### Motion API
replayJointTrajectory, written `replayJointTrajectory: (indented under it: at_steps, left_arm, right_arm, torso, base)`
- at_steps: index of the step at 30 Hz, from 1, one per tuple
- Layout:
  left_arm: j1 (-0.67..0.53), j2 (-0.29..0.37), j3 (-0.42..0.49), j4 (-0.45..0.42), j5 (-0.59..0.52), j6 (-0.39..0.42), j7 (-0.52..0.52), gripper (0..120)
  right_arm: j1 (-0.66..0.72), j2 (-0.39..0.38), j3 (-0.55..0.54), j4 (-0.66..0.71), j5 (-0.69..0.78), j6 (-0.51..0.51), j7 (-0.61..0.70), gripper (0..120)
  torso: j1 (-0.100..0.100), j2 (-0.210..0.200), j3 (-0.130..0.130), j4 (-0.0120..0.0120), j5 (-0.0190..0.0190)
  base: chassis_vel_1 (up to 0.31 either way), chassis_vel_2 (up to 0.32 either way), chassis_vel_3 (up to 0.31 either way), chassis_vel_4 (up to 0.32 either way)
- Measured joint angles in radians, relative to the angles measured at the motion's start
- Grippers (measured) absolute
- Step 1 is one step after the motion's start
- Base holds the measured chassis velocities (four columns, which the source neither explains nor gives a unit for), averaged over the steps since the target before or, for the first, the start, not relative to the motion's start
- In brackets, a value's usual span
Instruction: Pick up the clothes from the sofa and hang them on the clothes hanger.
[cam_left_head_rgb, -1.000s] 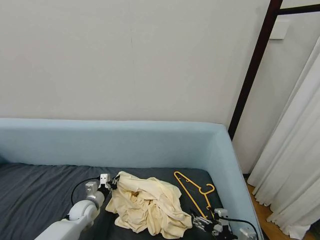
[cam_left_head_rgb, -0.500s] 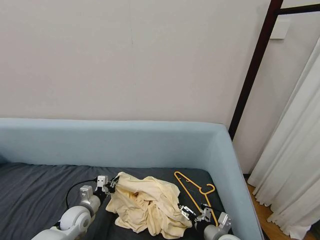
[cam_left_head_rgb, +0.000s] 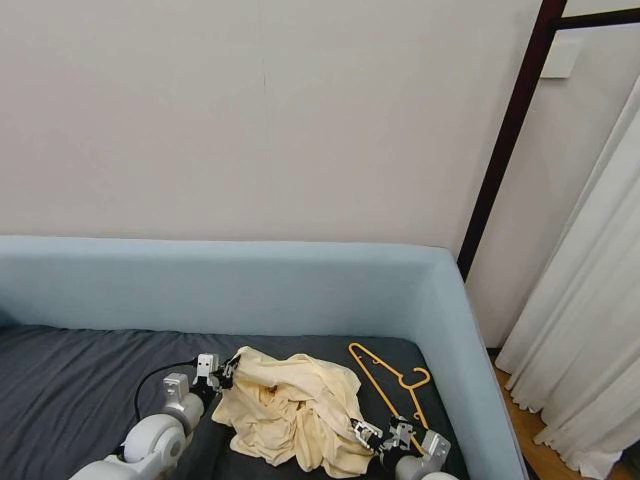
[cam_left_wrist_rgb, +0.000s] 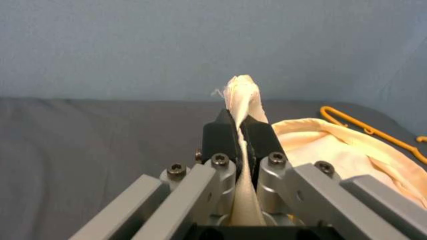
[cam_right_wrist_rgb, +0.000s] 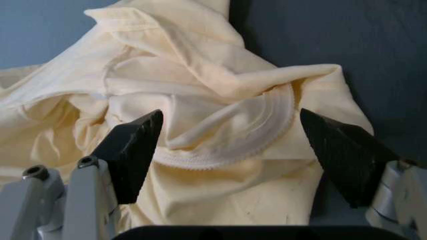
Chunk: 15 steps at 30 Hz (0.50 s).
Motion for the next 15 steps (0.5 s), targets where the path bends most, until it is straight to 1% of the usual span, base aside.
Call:
replayJointTrajectory:
  at_steps: [3, 6, 7, 8, 9, 11, 12, 13, 15]
  left_arm:
    - [0.001, 0.0, 0.001, -0.002, 0.0, 0.0, 0.001, 0]
    - [0.004, 0.002, 0.002, -0.004, 0.0, 0.0, 0.002, 0]
    - [0.004, 0.004, 0.002, -0.004, 0.0, 0.0, 0.002, 0]
    - [0.004, 0.004, 0.002, -0.004, 0.0, 0.0, 0.002, 0]
    - [0.004, 0.004, 0.002, -0.004, 0.0, 0.0, 0.002, 0]
    - [0.004, 0.006, 0.0, -0.004, -0.001, 0.0, 0.003, 0]
    - [0.004, 0.007, -0.001, -0.004, -0.002, -0.001, 0.003, 0]
    - [0.004, 0.007, -0.001, -0.004, -0.002, -0.001, 0.003, 0]
    - [0.004, 0.008, -0.001, -0.003, -0.002, -0.002, 0.003, 0]
  right_arm:
    - [0.013, 0.008, 0.0, -0.028, -0.015, 0.002, -0.004, 77]
    - [0.026, 0.016, -0.002, -0.055, -0.028, 0.004, -0.008, 66]
    - [0.029, 0.018, -0.004, -0.061, -0.031, 0.004, -0.009, 58]
    - [0.029, 0.018, -0.004, -0.061, -0.031, 0.004, -0.009, 58]
    - [0.03, 0.02, -0.007, -0.064, -0.034, 0.004, -0.011, 55]
    - [0.03, 0.026, -0.011, -0.067, -0.04, 0.003, -0.016, 46]
    - [0.029, 0.03, -0.013, -0.067, -0.044, 0.003, -0.017, 42]
    - [0.029, 0.03, -0.013, -0.067, -0.044, 0.003, -0.017, 42]
    - [0.027, 0.038, -0.016, -0.067, -0.05, 0.003, -0.019, 32]
  torso:
    - [0.0, 0.0, 0.0, 0.0, 0.0001]
    - [0.0, 0.0, 0.0, 0.0001, 0.0]
    - [0.0, 0.0, 0.0, 0.0001, 0.0001]
    - [0.0, 0.0, 0.0, 0.0001, 0.0001]
    - [0.0, 0.0, 0.0, 0.0001, 0.0]
    - [0.0, 0.0, 0.0, 0.0, 0.0]
    - [0.0, 0.0, 0.0, 0.0, 0.0]
    - [0.0, 0.0, 0.0, 0.0, 0.0]
    - [0.0, 0.0, 0.0, 0.0001, 0.0]
  base:
    - [0.0, 0.0, 0.0, 0.0]
    - [0.0, 0.0, 0.0, 0.0]
    - [0.0, 0.0, 0.0, 0.0]
    - [0.0, 0.0, 0.0, 0.0]
    - [0.0, 0.0, 0.0, 0.0]
    - [0.0, 0.0, 0.0, 0.0]
    - [0.0, 0.0, 0.0, 0.0]
    - [0.0, 0.0, 0.0, 0.0]
    - [0.0, 0.0, 0.0, 0.0]
